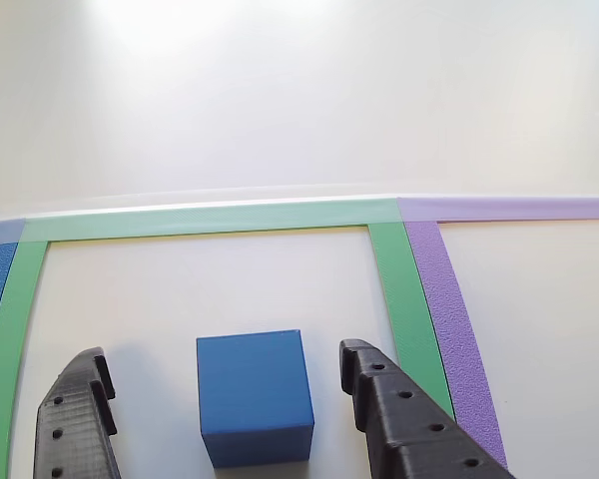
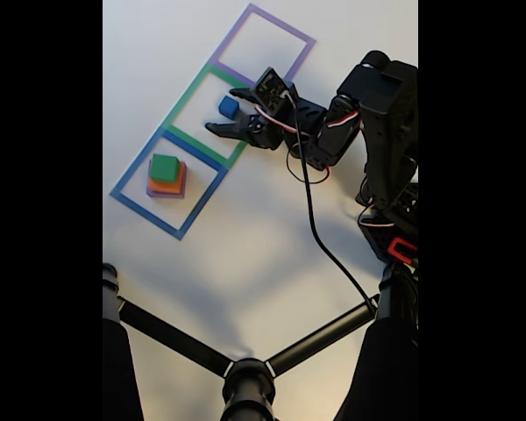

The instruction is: Tower of hanoi

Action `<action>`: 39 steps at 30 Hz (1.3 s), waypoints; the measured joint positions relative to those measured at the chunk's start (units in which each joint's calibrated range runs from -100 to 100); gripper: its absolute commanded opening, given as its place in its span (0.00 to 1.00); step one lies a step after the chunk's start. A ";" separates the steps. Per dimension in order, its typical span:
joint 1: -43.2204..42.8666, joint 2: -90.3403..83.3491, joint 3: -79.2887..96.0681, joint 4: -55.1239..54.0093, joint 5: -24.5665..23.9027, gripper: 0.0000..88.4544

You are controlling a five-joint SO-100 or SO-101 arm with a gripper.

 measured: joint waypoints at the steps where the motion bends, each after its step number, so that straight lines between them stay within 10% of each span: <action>1: 0.00 0.00 0.00 0.00 0.00 0.25; 39: -2.50 -0.25 2.24 0.64 -0.57 0.03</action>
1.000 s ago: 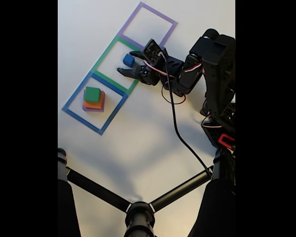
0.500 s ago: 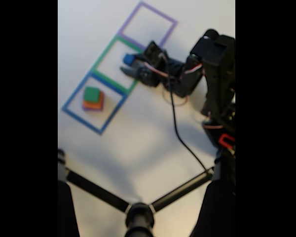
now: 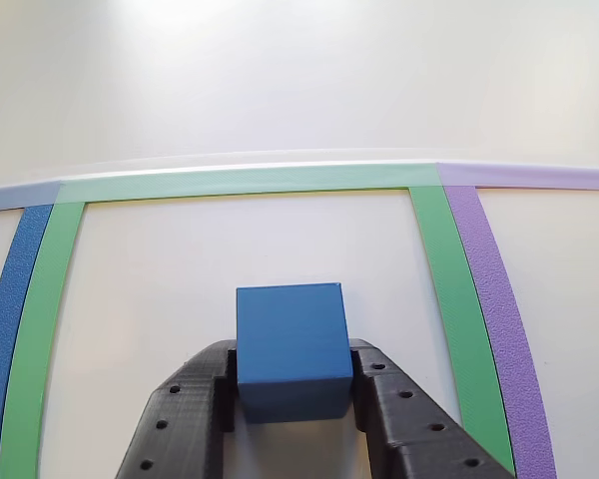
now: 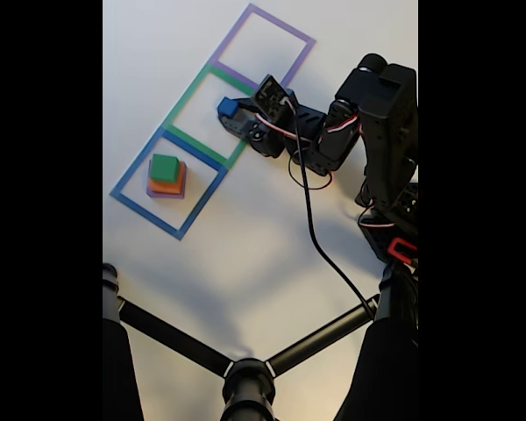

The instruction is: Tower of hanoi

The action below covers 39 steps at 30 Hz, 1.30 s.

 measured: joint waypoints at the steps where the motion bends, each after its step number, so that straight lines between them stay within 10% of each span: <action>1: -0.10 -0.25 0.00 0.00 0.00 0.03; 15: -2.10 -24.55 0.09 23.60 0.57 0.03; 31: -5.69 -52.96 -52.45 123.13 0.57 0.03; 39: -10.08 -53.89 -73.60 151.52 0.57 0.03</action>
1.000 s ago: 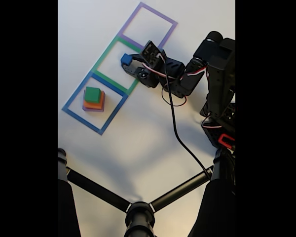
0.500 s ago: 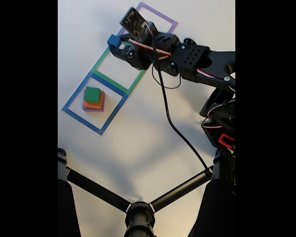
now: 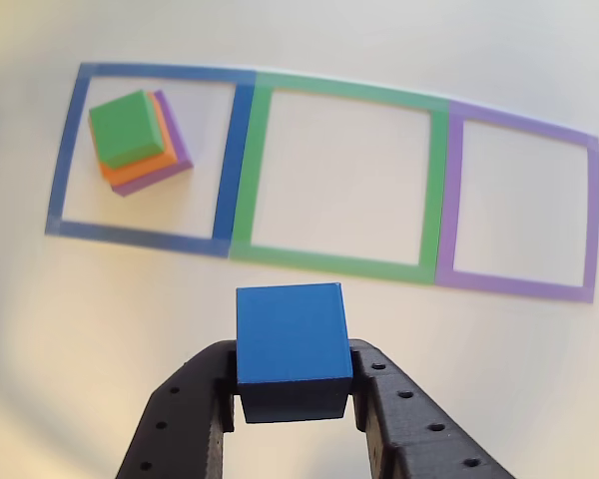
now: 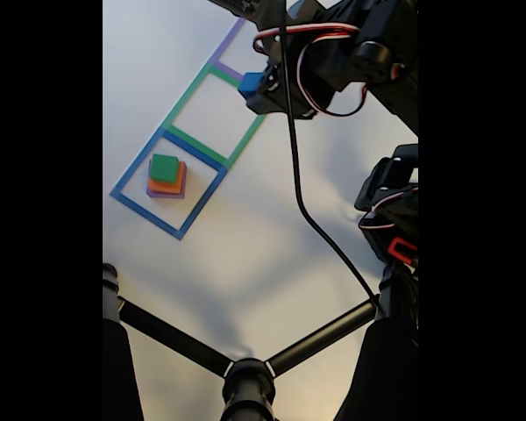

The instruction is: Tower of hanoi

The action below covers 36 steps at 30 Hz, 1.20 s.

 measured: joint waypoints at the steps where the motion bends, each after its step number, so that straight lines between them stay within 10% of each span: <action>1: -0.30 -0.08 -1.89 2.15 0.00 0.03; 16: -4.29 -4.71 -0.95 2.39 -0.19 0.03; 36: -9.89 -2.52 47.89 -63.88 0.00 0.03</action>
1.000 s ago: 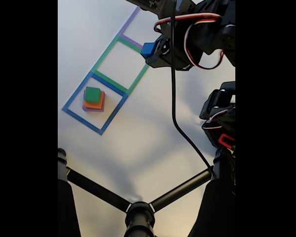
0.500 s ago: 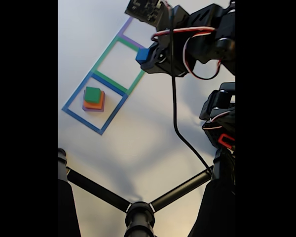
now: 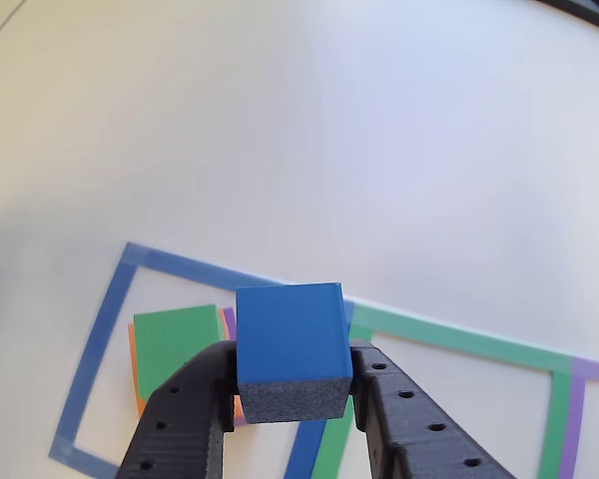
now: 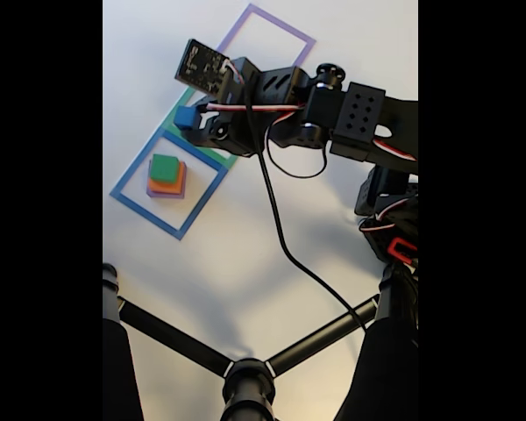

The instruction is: Tower of hanoi

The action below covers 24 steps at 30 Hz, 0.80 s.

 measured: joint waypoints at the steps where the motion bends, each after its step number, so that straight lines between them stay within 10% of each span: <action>1: -0.30 0.34 1.29 -2.63 0.00 0.03; 24: -2.20 8.58 16.17 -30.22 -0.38 0.03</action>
